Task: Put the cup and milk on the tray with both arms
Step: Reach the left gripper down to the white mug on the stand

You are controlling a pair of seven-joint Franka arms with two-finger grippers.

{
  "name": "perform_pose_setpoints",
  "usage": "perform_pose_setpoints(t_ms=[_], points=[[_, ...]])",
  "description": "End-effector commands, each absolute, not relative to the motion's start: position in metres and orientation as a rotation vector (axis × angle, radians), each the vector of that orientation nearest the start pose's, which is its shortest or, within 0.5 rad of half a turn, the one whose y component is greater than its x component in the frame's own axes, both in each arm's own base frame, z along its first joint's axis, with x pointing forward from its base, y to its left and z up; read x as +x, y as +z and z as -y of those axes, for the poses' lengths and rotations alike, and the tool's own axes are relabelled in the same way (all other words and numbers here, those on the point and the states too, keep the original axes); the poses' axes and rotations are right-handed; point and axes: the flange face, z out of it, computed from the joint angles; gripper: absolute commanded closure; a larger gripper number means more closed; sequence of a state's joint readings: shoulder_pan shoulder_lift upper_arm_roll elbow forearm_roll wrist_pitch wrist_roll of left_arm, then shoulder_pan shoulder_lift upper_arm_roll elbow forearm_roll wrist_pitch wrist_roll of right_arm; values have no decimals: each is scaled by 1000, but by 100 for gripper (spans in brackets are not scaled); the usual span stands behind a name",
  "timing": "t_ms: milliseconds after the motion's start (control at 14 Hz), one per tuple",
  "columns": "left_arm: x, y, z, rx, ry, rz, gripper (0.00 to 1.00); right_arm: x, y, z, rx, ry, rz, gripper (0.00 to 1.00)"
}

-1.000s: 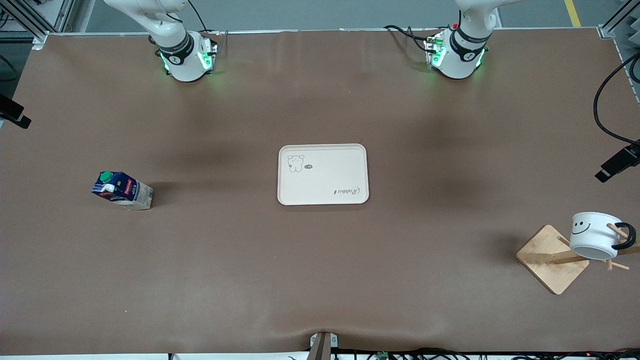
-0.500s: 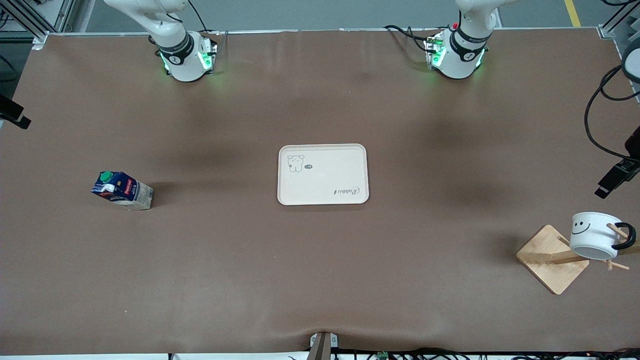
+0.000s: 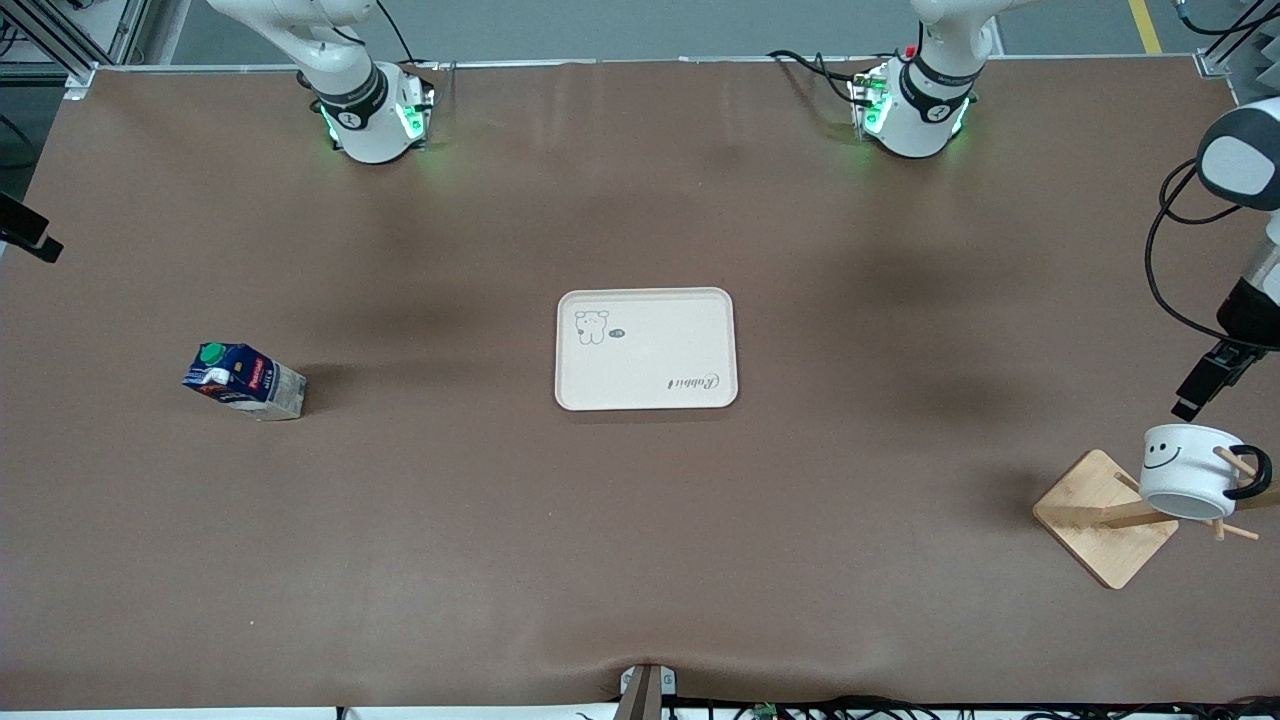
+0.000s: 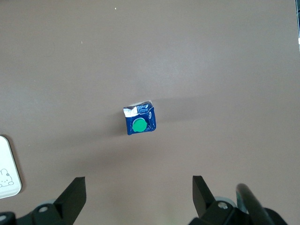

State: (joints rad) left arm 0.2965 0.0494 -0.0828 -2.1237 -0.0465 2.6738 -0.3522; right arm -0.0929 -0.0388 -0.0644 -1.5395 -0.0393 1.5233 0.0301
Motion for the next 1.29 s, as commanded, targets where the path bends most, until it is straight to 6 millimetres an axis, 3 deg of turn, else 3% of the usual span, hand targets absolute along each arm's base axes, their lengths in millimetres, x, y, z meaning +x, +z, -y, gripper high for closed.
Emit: perform_pose_setpoints(t_ms=[0,143,214,429,714,1214], points=[[590,422,-125,-2962,-885,940,1,535,658,95,-3163,-35,-298,0],[598,412,-121,-2956,-948,920,14,538,653,95,-3168,-22,-299,0],[601,413,-122,-2946,-979,914,16,544,643,96,-3171,7,-299,0],[607,412,-121,-2947,-991,897,27,548,642,99,-3170,-29,-307,0],[612,414,-113,-2951,-1020,866,55,553,639,103,-3169,-49,-318,0],[615,417,-102,-2962,-1030,844,76,557,631,105,-3169,-26,-320,0]])
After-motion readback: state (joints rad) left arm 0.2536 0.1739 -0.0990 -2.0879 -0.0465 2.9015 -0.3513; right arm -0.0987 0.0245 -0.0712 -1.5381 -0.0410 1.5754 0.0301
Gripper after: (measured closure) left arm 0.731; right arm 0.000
